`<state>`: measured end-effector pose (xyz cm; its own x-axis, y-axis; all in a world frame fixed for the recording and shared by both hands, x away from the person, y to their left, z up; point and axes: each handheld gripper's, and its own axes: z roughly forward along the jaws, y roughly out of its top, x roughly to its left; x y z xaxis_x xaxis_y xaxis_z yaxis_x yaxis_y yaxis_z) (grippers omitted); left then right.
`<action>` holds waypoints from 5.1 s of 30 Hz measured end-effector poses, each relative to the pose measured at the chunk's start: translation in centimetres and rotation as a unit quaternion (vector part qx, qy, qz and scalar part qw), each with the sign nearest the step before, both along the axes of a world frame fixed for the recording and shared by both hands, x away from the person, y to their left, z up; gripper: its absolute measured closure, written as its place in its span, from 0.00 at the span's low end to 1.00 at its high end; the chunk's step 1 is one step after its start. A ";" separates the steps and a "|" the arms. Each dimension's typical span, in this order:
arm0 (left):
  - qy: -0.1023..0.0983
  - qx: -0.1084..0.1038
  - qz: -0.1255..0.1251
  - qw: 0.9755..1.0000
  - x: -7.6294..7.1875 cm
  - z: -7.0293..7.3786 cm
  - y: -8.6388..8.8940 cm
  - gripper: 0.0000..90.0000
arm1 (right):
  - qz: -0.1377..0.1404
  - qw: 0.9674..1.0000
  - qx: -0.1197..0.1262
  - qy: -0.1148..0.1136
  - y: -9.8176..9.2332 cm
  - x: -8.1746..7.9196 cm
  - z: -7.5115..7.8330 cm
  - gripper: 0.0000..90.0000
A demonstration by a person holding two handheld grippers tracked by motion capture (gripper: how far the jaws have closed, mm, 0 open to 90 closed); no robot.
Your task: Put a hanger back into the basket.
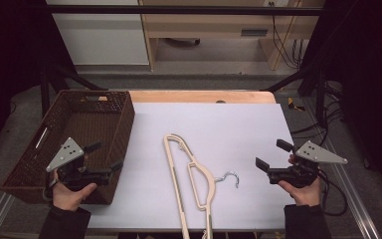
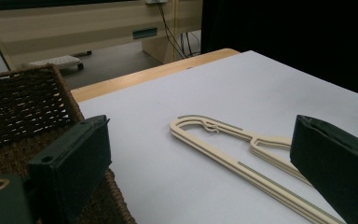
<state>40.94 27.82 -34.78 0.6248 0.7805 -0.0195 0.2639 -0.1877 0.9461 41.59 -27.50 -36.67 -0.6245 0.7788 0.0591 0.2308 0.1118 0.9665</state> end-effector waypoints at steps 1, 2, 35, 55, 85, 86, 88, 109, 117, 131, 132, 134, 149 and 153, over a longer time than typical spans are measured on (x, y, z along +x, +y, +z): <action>0.000 -0.003 0.002 1.000 0.0 0.0 0.1 0.05 | 0.001 1.000 -0.001 0.001 0.0 0.0 0.0 0.03; -0.001 -0.004 0.003 1.000 0.0 0.0 0.2 0.06 | 0.001 1.000 -0.002 0.001 0.0 0.1 0.0 0.03; 0.010 0.016 -0.009 1.000 0.1 -0.6 -1.3 0.07 | 0.054 0.981 -0.123 0.139 4.5 4.0 -7.0 0.54; 0.019 0.035 -0.033 0.999 -0.1 -1.2 -3.6 0.08 | 0.061 0.962 -0.160 0.214 6.1 5.7 -11.0 0.85; 0.038 0.049 -0.047 0.997 -0.2 -1.9 -5.5 0.09 | 0.051 0.968 -0.130 0.208 5.2 5.3 -9.6 0.97; 0.039 0.048 -0.049 0.997 -0.2 -2.0 -5.7 0.09 | 0.049 0.969 -0.123 0.208 5.2 5.2 -9.5 0.98; 0.042 0.051 -0.051 0.997 -0.3 -2.1 -6.2 0.09 | 0.049 0.971 -0.118 0.202 5.2 5.1 -9.1 0.98; 0.107 0.090 -0.120 0.983 -0.6 -5.1 -17.4 0.17 | 0.054 0.979 -0.098 0.173 5.8 3.7 -5.1 0.98; 0.160 0.108 -0.143 0.971 0.2 -7.8 -22.5 0.23 | 0.062 0.979 -0.106 0.163 6.0 3.5 -4.7 0.98; 0.222 0.108 -0.154 0.957 0.7 -10.4 -25.0 0.56 | 0.060 0.979 -0.102 0.167 6.1 3.2 -4.4 0.98; 0.224 0.106 -0.154 0.957 0.7 -10.4 -25.1 0.59 | 0.060 0.979 -0.103 0.167 6.1 3.2 -4.4 0.98; 0.225 0.106 -0.147 0.957 0.6 -10.4 -25.2 0.65 | 0.060 0.979 -0.103 0.168 6.1 3.2 -4.3 0.98; 0.235 0.078 -0.093 0.964 0.6 -9.2 -23.8 0.81 | 0.089 0.982 -0.082 0.145 5.7 2.8 -3.4 0.93; 0.228 0.077 -0.087 0.967 0.5 -8.7 -22.9 0.83 | 0.106 0.984 -0.065 0.130 5.8 2.5 -2.9 0.87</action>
